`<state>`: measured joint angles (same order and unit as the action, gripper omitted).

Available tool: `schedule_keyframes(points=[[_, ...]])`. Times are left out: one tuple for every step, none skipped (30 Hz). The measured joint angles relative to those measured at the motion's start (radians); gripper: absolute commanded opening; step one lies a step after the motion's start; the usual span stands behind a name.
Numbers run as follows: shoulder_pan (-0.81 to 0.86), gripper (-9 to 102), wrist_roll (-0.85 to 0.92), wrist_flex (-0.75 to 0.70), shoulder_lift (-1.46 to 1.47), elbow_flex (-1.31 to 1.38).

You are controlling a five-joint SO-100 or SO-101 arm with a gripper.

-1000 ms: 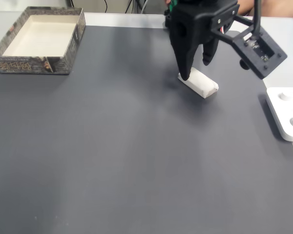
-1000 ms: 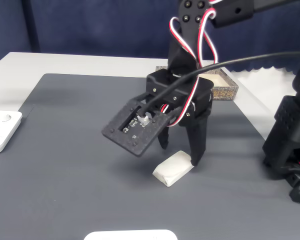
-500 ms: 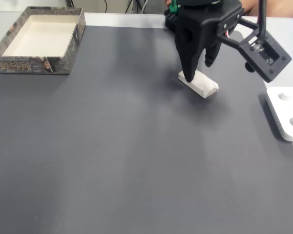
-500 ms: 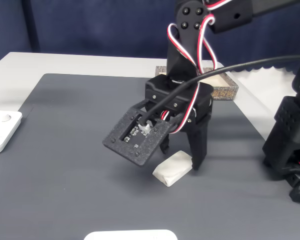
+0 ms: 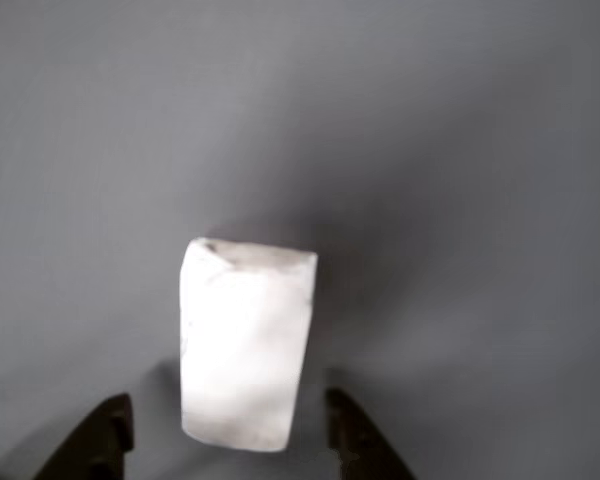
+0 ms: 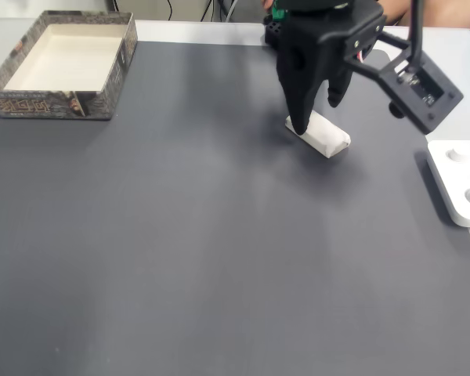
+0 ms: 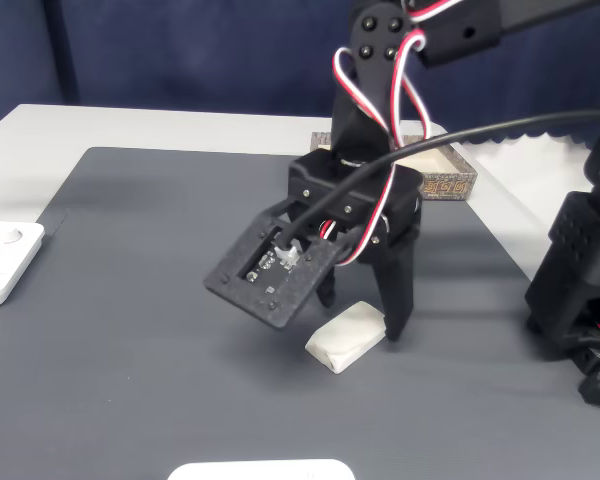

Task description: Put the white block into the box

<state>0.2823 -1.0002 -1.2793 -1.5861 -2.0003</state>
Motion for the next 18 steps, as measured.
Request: schedule_keyframes(points=[[0.000,26,0.000,0.000,0.005,0.000],[0.000,26,0.000,0.000,0.009,0.000],[0.000,26,0.000,0.000,0.011,0.000],[0.000,26,0.000,0.000,0.014,0.000],[0.000,26,0.000,0.002,0.018,0.000],[0.000,26,0.000,0.005,0.021,0.000],[0.000,26,0.000,0.012,0.026,0.000],[0.000,26,0.000,0.017,0.029,0.000],[0.000,26,0.000,0.017,0.032,0.000],[0.000,25,0.000,0.020,0.034,0.000],[0.000,25,0.000,0.020,0.035,0.000],[-0.002,25,0.000,0.021,0.038,0.000],[-0.003,25,0.000,0.023,0.041,0.000],[-0.003,24,0.000,0.023,0.043,0.000],[-0.003,24,0.000,0.023,0.043,0.000],[-0.003,24,0.000,0.026,0.043,0.000],[-0.003,24,0.000,0.029,0.043,0.000],[-0.003,24,0.000,0.031,0.043,0.000]])
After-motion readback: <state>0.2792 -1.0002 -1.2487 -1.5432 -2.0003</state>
